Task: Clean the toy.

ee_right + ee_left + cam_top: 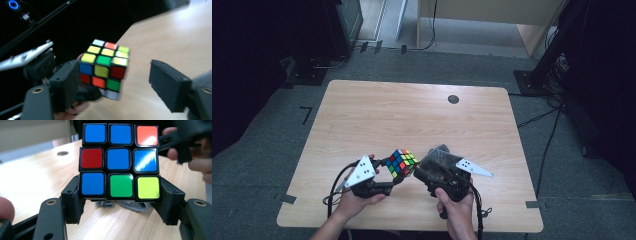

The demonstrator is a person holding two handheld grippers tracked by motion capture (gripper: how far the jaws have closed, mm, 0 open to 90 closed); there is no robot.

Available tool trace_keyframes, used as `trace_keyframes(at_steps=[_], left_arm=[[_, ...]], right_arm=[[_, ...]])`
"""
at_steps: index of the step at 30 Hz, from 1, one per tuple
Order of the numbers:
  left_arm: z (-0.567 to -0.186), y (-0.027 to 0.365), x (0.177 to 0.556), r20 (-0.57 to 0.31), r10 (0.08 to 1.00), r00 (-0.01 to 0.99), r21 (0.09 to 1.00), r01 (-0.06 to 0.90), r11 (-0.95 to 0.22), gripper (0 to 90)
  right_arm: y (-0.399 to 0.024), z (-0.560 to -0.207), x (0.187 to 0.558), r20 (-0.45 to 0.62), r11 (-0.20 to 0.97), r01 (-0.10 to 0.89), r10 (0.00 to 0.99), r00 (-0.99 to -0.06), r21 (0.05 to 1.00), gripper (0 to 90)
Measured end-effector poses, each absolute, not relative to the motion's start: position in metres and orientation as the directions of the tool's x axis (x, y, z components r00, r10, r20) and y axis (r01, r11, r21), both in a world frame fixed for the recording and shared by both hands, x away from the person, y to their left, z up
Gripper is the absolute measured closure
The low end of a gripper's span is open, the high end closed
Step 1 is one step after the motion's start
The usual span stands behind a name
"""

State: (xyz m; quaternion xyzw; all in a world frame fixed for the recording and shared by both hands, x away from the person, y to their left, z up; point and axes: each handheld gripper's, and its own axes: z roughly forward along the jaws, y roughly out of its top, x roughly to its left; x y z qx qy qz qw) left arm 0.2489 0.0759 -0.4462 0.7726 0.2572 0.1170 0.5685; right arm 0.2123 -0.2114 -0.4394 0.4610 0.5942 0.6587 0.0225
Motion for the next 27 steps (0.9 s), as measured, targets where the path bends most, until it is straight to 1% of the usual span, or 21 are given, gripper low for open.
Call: trace_keyframes(at_steps=[1, 3, 6, 8, 10, 14, 18, 23, 24, 26, 27], left_arm=[[-0.445, 0.080, 0.252, -0.138, 0.537, 0.832, 0.934, 0.290, -0.210, 34.2], [-0.442, 0.086, 0.257, -0.168, 0.551, 0.817, 0.927, 0.322, -0.194, 34.2], [-0.438, 0.089, 0.259, -0.174, 0.556, 0.813, 0.914, 0.343, -0.216, 34.2], [-0.436, 0.088, 0.260, -0.189, 0.546, 0.816, 0.905, 0.361, -0.227, 34.2], [-0.433, 0.086, 0.260, -0.204, 0.534, 0.820, 0.898, 0.375, -0.232, 34.2], [-0.429, 0.080, 0.259, -0.240, 0.492, 0.837, 0.873, 0.407, -0.267, 34.1], [-0.429, 0.074, 0.259, -0.270, 0.459, 0.847, 0.845, 0.437, -0.310, 34.1], [-0.430, 0.070, 0.258, -0.303, 0.413, 0.859, 0.833, 0.449, -0.322, 34.1], [-0.430, 0.068, 0.257, -0.303, 0.408, 0.861, 0.833, 0.447, -0.327, 34.0], [-0.430, 0.066, 0.256, -0.303, 0.401, 0.865, 0.832, 0.445, -0.332, 34.0], [-0.430, 0.066, 0.256, -0.305, 0.400, 0.864, 0.831, 0.447, -0.331, 34.0]], right_arm=[[-0.212, -0.440, 0.213, 0.527, -0.263, 0.475, 0.602, -0.600, 0.840, 27.8], [-0.212, -0.443, 0.212, 0.381, -0.167, 0.371, 0.670, -0.637, 0.913, 27.4], [-0.203, -0.449, 0.211, 0.177, -0.011, 0.244, 0.721, -0.670, 0.970, 25.4], [-0.195, -0.453, 0.208, 0.040, 0.091, 0.156, 0.734, -0.678, 0.983, 24.6], [-0.185, -0.459, 0.205, -0.075, 0.180, 0.080, 0.718, -0.692, 0.980, 22.1], [-0.172, -0.467, 0.201, -0.233, 0.305, -0.018, 0.686, -0.689, 0.952, 19.9], [-0.165, -0.470, 0.196, -0.342, 0.382, -0.090, 0.668, -0.661, 0.920, 18.9], [-0.158, -0.471, 0.192, -0.451, 0.463, -0.154, 0.646, -0.616, 0.873, 20.2], [-0.157, -0.472, 0.191, -0.459, 0.469, -0.159, 0.644, -0.612, 0.869, 21.6], [-0.156, -0.472, 0.190, -0.483, 0.483, -0.172, 0.646, -0.592, 0.858, 30.0], [-0.156, -0.472, 0.189, -0.483, 0.482, -0.179, 0.639, -0.599, 0.858, 33.3]])
